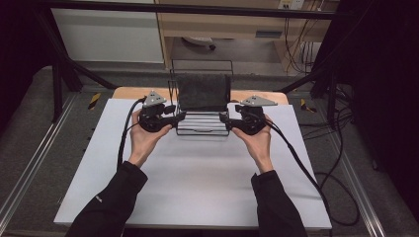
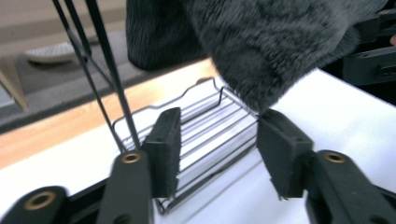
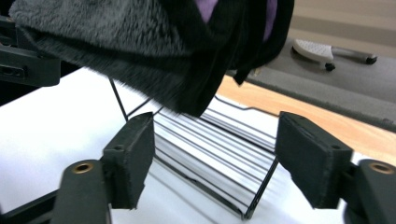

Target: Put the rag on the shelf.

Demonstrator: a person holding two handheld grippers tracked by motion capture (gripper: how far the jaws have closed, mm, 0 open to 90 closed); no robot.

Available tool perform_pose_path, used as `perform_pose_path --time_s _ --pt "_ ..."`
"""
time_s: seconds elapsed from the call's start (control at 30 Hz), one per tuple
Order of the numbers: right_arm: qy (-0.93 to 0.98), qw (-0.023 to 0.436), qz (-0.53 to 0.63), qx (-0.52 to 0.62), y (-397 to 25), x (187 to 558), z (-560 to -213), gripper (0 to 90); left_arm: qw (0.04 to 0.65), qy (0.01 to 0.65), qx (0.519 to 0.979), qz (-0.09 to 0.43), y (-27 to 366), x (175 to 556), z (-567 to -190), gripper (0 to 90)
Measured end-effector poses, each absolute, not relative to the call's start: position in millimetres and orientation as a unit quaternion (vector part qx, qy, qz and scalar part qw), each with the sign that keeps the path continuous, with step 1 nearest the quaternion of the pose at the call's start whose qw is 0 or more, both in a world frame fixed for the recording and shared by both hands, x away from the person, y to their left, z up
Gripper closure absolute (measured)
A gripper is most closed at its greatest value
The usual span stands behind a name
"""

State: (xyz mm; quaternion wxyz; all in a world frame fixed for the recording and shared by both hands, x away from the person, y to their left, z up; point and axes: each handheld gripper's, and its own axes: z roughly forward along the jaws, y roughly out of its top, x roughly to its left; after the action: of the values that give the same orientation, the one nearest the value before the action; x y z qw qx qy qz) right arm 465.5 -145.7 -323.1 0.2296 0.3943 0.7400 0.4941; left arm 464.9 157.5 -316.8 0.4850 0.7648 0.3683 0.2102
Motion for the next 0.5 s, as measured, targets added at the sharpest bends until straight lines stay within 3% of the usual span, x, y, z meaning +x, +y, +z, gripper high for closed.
perform_pose_path --time_s 0.5 --pt "0.735 0.21 0.521 0.379 -160.1 444.6 -312.2 10.1 0.471 0.364 0.78 0.193 164.3 451.4 -313.9 28.2"
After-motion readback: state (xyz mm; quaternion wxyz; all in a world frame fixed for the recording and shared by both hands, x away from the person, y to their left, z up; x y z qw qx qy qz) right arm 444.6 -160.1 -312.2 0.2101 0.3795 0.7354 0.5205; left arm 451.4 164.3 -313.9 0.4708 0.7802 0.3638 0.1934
